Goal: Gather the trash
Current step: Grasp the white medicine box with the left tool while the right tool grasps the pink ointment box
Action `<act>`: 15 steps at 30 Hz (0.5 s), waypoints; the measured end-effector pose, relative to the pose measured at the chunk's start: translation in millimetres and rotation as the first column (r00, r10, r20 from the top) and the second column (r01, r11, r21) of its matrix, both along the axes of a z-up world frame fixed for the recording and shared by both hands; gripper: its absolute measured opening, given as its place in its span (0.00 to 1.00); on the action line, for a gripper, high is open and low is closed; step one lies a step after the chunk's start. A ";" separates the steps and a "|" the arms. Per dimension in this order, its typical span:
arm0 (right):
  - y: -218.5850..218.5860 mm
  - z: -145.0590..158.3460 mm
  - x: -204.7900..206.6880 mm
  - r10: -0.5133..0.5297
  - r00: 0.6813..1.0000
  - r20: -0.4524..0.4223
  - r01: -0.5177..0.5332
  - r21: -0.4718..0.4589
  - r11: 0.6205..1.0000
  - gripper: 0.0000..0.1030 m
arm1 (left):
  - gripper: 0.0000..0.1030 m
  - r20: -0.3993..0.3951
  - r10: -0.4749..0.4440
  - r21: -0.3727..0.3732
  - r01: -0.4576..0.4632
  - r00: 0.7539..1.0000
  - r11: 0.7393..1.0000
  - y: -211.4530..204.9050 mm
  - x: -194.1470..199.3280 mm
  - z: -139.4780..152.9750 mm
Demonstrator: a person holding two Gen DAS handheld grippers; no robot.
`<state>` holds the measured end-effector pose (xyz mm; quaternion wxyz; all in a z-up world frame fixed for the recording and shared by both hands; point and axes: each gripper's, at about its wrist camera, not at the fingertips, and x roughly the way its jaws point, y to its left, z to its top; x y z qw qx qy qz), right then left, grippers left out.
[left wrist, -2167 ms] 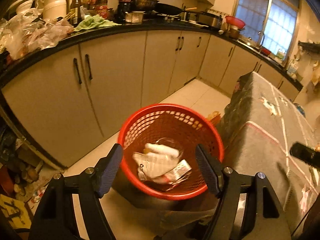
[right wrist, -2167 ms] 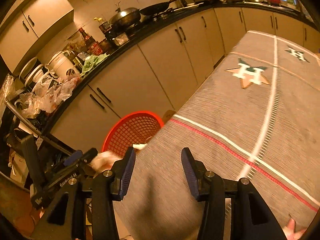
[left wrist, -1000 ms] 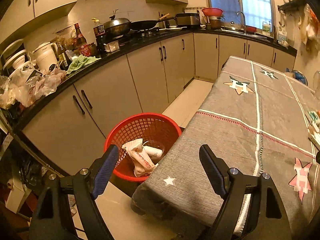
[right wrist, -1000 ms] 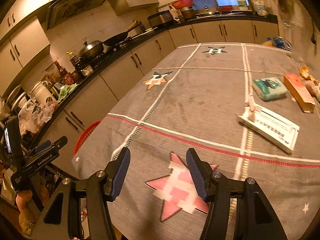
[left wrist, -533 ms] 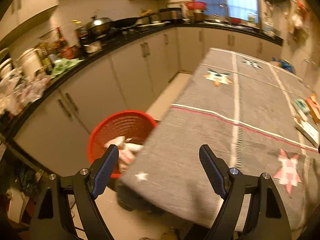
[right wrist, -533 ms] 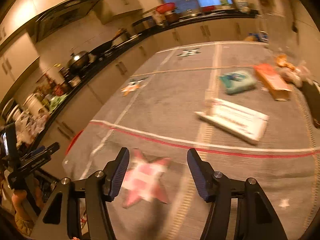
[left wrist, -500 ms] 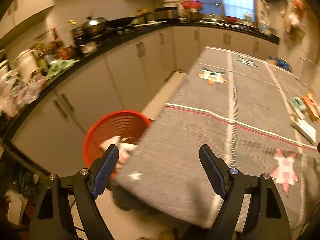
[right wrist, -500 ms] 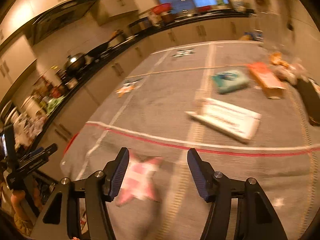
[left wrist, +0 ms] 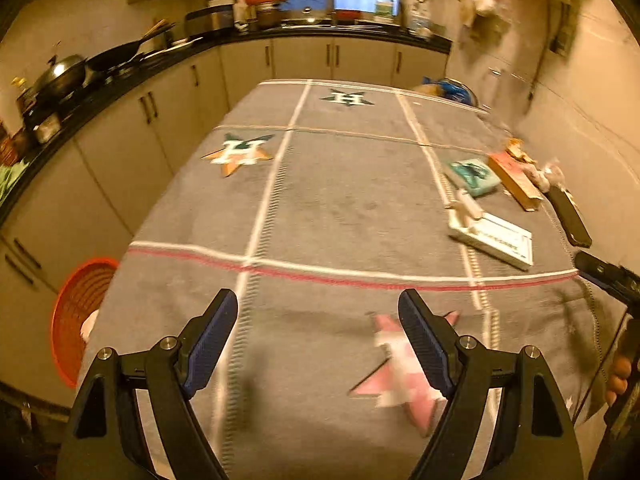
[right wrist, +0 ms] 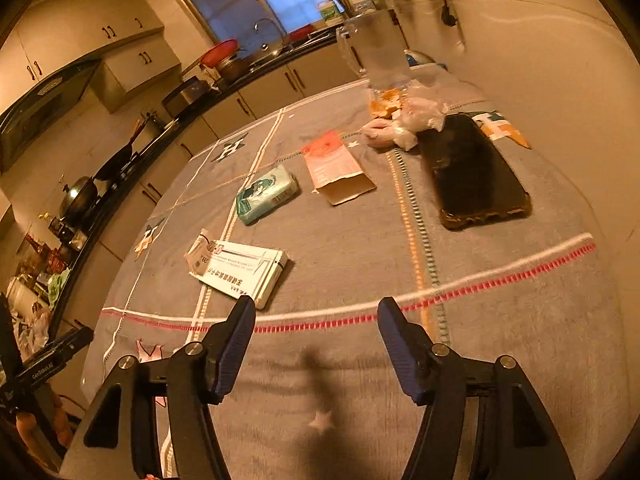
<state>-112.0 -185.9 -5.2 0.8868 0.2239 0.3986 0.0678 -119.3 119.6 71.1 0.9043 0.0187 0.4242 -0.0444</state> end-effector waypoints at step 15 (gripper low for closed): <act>61.0 -15.2 95.6 0.217 0.972 -0.087 -0.222 -0.055 0.973 0.68 | 0.79 -0.031 0.016 -0.047 -0.017 0.999 0.999 7.2 -0.6 -9.2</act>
